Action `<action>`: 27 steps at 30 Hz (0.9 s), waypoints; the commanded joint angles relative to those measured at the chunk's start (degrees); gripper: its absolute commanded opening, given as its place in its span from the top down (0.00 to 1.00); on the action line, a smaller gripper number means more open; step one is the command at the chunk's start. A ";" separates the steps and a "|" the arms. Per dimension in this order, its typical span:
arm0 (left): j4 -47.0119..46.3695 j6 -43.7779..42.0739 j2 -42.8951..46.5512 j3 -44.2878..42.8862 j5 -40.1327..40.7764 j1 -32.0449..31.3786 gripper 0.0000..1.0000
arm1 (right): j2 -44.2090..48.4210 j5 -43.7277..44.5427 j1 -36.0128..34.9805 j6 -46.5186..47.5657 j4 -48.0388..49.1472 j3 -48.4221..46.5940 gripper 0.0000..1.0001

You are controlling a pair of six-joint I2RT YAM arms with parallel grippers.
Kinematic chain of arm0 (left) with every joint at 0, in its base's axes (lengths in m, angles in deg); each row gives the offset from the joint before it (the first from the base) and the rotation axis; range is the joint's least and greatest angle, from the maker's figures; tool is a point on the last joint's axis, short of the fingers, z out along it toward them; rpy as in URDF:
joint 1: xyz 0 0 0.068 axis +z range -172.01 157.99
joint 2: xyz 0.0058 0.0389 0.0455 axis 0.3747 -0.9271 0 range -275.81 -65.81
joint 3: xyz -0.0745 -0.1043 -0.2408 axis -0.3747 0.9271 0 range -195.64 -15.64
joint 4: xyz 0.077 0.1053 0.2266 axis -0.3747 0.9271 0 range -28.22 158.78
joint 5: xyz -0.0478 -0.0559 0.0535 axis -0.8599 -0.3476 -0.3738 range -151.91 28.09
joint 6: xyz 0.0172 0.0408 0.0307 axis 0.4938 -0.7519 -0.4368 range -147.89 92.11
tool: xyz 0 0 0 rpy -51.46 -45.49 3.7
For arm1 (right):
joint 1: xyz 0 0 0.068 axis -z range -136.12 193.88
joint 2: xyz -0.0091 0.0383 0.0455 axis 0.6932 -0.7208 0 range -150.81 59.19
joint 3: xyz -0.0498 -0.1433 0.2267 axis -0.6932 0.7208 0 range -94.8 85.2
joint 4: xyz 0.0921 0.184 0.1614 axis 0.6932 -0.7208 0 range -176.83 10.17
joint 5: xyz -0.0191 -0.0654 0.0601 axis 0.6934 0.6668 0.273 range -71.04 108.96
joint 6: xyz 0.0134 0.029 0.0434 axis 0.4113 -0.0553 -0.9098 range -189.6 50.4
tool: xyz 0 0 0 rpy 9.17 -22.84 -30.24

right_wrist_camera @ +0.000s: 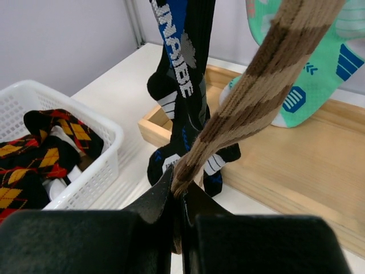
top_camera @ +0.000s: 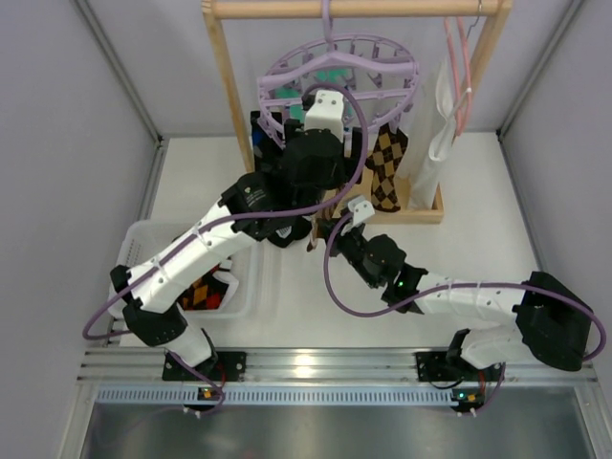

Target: Remove the socks clipped to the hanger

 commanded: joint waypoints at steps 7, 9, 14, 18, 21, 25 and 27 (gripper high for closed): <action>-1.72 2.99 -2.56 -2.13 -3.92 4.40 0.21 | 1.07 -0.04 -2.04 -1.09 6.14 -0.36 1.00; -1.90 3.96 -2.82 -1.95 -5.41 4.83 0.22 | 1.15 -0.30 -2.13 -1.09 6.05 -0.62 1.00; -1.72 5.81 -3.00 -1.87 -7.00 5.01 0.28 | 0.80 -0.13 -2.48 -0.65 5.70 -0.97 1.00; -1.90 8.09 -0.90 0.50 -6.65 4.84 0.28 | 0.01 0.31 -2.57 -0.21 5.52 -1.41 1.00; -2.86 7.49 0.34 1.21 -6.30 4.84 0.28 | -0.34 -0.03 -2.48 -0.30 5.52 -1.50 1.00; -2.95 6.52 -1.50 -1.24 -7.26 4.84 0.28 | -1.04 -0.30 -2.74 -0.39 5.52 -2.20 1.00; -2.87 6.69 -2.47 -1.34 -7.18 4.84 0.28 | -1.13 -0.13 -2.83 -0.04 5.35 -2.47 1.00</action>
